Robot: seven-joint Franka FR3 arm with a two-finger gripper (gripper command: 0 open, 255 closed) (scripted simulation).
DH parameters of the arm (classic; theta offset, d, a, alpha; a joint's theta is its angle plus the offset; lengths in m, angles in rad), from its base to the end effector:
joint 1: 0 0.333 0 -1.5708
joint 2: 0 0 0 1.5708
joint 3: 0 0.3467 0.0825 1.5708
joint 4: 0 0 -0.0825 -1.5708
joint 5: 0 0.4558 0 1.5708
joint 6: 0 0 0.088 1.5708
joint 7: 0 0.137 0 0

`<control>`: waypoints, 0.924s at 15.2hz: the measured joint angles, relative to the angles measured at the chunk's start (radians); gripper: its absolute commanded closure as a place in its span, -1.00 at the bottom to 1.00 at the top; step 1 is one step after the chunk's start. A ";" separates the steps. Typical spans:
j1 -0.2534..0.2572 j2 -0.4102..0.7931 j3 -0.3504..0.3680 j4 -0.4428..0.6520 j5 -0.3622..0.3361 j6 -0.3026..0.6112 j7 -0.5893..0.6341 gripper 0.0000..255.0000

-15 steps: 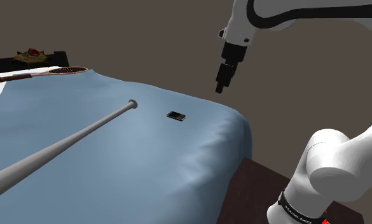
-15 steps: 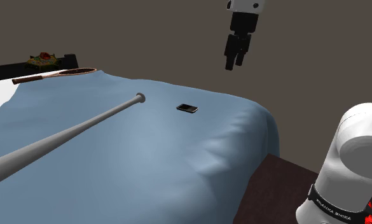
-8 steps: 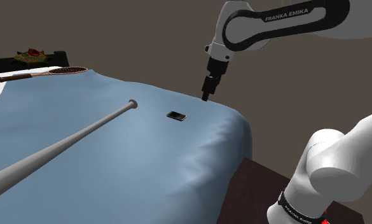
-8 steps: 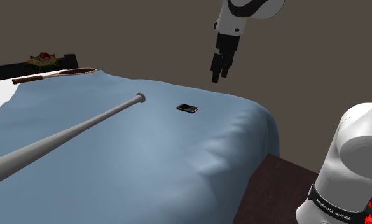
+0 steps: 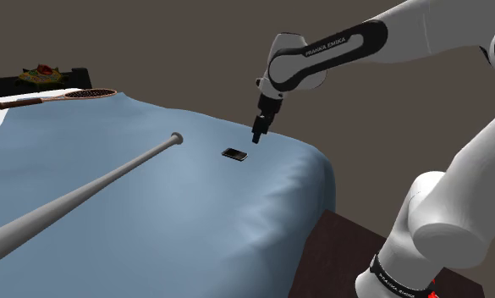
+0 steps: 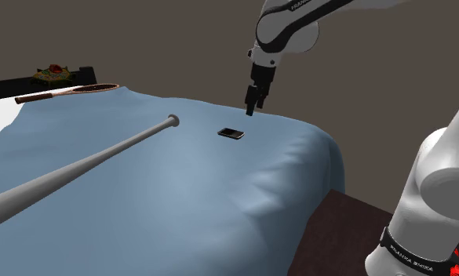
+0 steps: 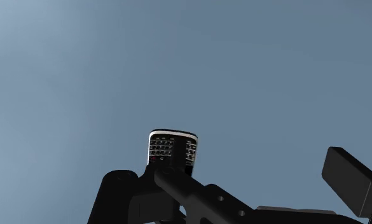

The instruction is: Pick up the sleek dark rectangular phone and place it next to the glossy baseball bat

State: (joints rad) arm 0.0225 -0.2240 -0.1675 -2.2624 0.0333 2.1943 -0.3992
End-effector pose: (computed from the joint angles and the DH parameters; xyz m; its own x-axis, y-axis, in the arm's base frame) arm 0.5503 -0.0798 0.4342 0.9585 0.2324 0.1652 0.2361 -0.9717 -0.0027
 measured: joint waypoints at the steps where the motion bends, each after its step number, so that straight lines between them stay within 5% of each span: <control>1: 0.003 0.042 -0.005 0.023 0.012 0.022 -0.016 -1.00; 14: -0.022 0.476 -0.019 0.285 0.179 0.210 -0.240 -1.00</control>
State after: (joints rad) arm 0.0000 0.2523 -0.1868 -1.9775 0.2127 2.4047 -0.6393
